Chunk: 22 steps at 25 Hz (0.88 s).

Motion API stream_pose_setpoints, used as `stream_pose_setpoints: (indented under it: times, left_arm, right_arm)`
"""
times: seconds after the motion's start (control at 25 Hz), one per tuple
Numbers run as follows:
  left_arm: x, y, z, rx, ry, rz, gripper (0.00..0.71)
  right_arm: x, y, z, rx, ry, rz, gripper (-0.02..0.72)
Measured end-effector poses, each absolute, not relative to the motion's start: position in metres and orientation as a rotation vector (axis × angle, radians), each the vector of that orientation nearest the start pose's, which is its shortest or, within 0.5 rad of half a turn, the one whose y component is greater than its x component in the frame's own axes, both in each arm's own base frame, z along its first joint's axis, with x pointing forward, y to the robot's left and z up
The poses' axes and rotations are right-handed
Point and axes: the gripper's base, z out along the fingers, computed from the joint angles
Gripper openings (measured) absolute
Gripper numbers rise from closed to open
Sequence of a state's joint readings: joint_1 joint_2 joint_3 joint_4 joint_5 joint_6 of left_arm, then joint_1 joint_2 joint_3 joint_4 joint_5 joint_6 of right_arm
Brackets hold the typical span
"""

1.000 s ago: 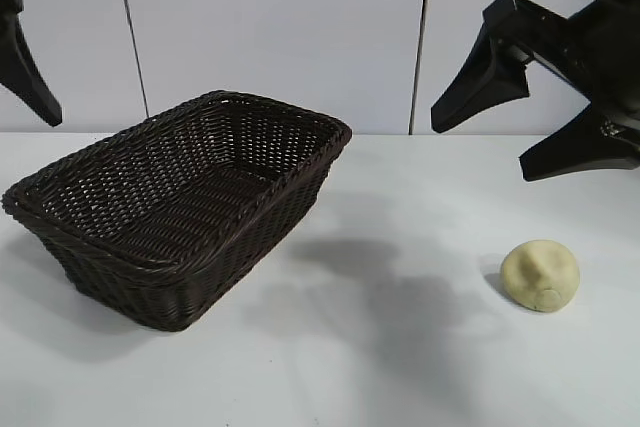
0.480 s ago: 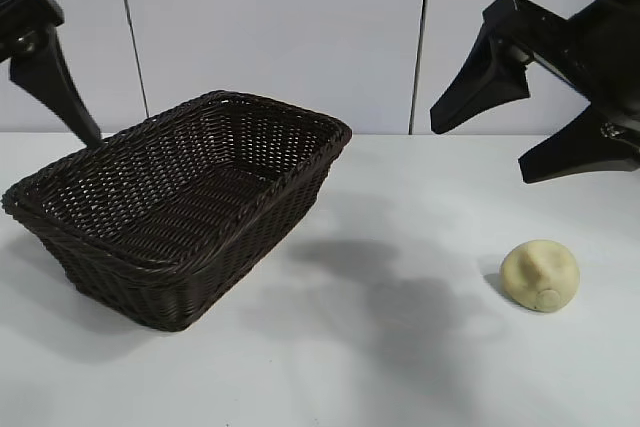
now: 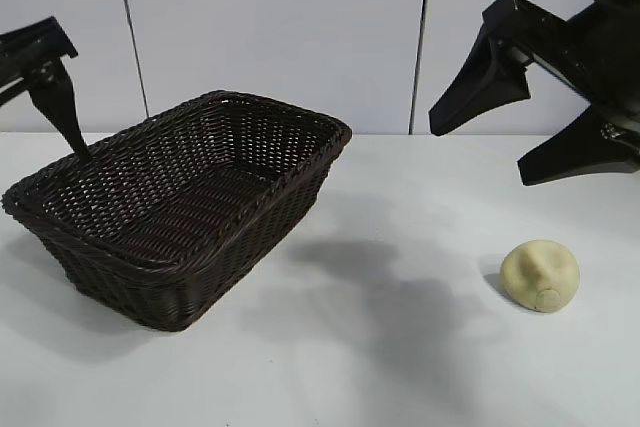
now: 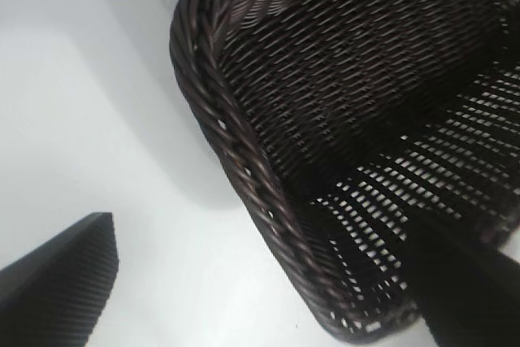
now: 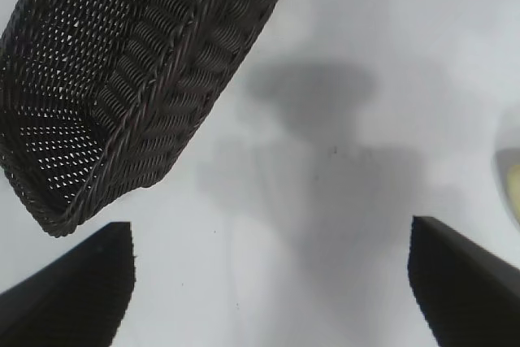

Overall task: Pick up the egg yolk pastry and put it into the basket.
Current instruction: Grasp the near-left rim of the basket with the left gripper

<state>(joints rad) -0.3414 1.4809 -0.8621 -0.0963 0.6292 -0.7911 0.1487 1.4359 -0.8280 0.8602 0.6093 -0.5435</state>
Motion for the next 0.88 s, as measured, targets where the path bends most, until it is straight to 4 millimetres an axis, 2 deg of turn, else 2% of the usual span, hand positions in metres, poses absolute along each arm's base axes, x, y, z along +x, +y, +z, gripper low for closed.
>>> stream_pose_setpoints:
  times: [0.44, 0.56, 0.72, 0.88]
  left_arm:
    - [0.284, -0.106, 0.164, -0.782, 2.754, -0.366, 0.685]
    - [0.286, -0.107, 0.160, -0.783, 2.755, -0.363, 0.662]
    - [0.287, -0.107, 0.159, -0.783, 2.751, -0.366, 0.589]
    - [0.287, -0.107, 0.159, -0.783, 2.751, -0.366, 0.559]
  right_arm:
    - [0.268, 0.080, 0.236, -0.102, 2.526, 0.709, 0.653]
    - [0.267, 0.080, 0.235, -0.106, 2.527, 0.706, 0.653]
    - [0.267, 0.080, 0.235, -0.106, 2.527, 0.706, 0.653]
    - [0.267, 0.080, 0.235, -0.106, 2.527, 0.706, 0.653]
